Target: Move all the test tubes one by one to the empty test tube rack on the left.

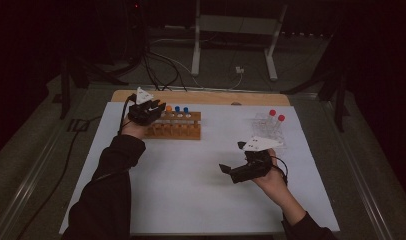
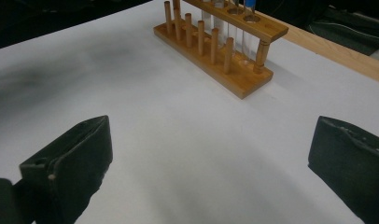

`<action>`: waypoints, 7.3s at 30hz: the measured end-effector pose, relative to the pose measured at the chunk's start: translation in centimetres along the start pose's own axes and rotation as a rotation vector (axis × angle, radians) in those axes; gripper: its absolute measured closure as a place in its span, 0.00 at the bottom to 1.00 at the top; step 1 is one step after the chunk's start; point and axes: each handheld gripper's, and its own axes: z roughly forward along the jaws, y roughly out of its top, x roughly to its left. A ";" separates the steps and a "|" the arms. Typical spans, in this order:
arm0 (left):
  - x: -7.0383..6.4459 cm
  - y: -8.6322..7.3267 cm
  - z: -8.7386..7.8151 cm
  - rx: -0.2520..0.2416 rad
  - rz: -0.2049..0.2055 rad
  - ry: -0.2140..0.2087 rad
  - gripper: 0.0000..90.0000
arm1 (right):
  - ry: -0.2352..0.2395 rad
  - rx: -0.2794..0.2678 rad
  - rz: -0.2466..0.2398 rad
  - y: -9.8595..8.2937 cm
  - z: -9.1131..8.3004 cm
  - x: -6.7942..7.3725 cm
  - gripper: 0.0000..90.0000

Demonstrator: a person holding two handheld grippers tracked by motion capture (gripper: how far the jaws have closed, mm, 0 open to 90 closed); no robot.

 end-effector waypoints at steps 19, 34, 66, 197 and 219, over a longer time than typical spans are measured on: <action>0.3 -0.7 0.7 0.069 -0.036 -0.010 0.78 | -0.004 -0.003 0.000 0.1 -0.2 -0.2 0.00; -1.3 0.0 -4.3 -0.034 -0.036 -0.158 0.33 | -0.044 -0.038 0.013 0.5 -1.5 -1.2 0.00; -7.7 -6.9 -9.6 0.027 0.051 -0.487 0.02 | -0.421 -0.062 0.208 -3.0 -8.3 -13.7 0.04; -17.1 0.2 -4.1 -0.020 0.249 -0.688 0.79 | 0.082 0.097 -0.069 0.1 1.3 0.8 0.82; -9.7 -0.2 -7.5 -0.044 0.174 -0.495 0.80 | 0.061 0.053 -0.056 0.4 0.7 1.0 0.20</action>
